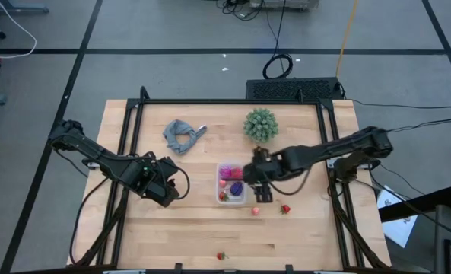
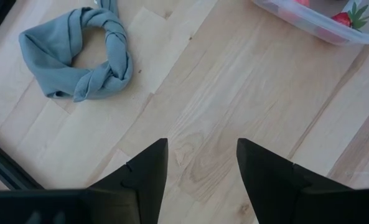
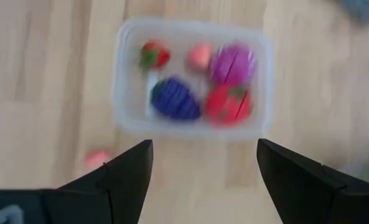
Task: Pick and placing Produce into tupperware
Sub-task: Put the top strawberry into the transparent bin
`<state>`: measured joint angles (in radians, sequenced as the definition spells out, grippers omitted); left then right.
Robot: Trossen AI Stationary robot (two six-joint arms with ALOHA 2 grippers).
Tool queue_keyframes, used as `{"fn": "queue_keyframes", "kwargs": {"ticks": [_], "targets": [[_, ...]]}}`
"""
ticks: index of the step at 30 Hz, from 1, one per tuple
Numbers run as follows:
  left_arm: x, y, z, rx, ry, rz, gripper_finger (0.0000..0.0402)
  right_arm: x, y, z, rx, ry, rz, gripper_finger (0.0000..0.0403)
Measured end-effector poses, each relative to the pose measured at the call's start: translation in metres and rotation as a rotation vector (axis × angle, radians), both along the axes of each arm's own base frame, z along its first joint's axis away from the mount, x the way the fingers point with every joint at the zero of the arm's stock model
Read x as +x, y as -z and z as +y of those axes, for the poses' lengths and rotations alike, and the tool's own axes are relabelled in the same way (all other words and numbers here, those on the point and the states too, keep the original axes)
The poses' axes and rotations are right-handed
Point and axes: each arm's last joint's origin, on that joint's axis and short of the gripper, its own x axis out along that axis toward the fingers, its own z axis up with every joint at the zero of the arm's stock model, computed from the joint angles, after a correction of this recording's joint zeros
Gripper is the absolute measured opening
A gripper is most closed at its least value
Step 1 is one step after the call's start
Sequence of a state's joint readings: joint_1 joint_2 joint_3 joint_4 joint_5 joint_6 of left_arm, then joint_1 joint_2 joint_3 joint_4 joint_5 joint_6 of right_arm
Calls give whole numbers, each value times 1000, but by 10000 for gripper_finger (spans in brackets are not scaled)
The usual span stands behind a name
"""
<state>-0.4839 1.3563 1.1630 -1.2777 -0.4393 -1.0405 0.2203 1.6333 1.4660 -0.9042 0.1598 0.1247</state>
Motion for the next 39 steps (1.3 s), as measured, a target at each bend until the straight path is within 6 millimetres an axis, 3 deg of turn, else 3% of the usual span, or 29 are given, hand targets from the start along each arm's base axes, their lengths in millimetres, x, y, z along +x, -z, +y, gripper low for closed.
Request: {"fn": "queue_keyframes", "kwargs": {"ticks": [8, 20, 27, 39], "targets": [[5, -1, -3, -23, 18, -47, 198, -40, -1, 27, 59, 227, 222, 276], [23, 8, -30, -94, 118, -144, 198, -59, 4, 64, 117, 257, 275, 276], [27, 20, -42, -80, 163, -117, 198, -78, 37, 74, 61, 279, 360, 276], [26, 21, -32, 3, 187, -55, 198, -97, 95, 61, -20, 224, 449, 276]]}}
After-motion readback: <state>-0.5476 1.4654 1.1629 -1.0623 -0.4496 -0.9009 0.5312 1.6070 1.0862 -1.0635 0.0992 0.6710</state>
